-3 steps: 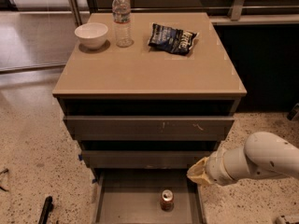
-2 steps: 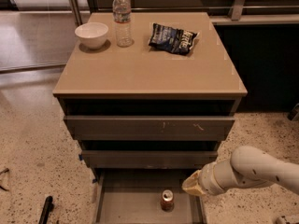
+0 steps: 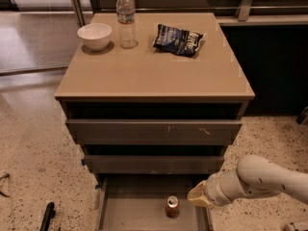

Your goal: Pick coke can from bottom drawer and place on counter

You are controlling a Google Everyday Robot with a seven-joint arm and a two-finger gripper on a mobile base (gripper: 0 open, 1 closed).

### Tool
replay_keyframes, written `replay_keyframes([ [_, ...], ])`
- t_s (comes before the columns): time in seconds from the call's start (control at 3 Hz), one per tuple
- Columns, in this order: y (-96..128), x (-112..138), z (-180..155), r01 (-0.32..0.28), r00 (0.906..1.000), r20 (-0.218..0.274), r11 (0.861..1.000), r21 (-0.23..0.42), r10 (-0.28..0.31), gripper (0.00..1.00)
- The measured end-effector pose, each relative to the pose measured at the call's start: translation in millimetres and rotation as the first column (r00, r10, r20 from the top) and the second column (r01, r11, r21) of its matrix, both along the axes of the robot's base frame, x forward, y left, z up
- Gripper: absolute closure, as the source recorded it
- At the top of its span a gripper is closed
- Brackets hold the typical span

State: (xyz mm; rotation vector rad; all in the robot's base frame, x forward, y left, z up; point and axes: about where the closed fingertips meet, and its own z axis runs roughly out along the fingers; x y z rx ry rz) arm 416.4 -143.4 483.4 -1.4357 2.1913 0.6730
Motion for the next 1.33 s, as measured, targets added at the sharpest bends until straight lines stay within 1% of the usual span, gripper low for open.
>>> replay_keyframes([
  [0.33,-2.0,0.8,-35.6,-0.01,0.9997,0.024,0.999,-0.032,0.011,1.0],
  [0.67,-15.1,7.0,-96.2,-0.026,0.9981,0.055,0.999,-0.038,0.028,1.0],
  [1.0,-15.7,20.2,-174.9,-0.041,0.9982,0.044,0.999,0.007,0.041,1.0],
  [1.33,-15.7,20.2,-174.2,-0.042,0.9981,0.045,0.999,0.006,0.042,1.0],
])
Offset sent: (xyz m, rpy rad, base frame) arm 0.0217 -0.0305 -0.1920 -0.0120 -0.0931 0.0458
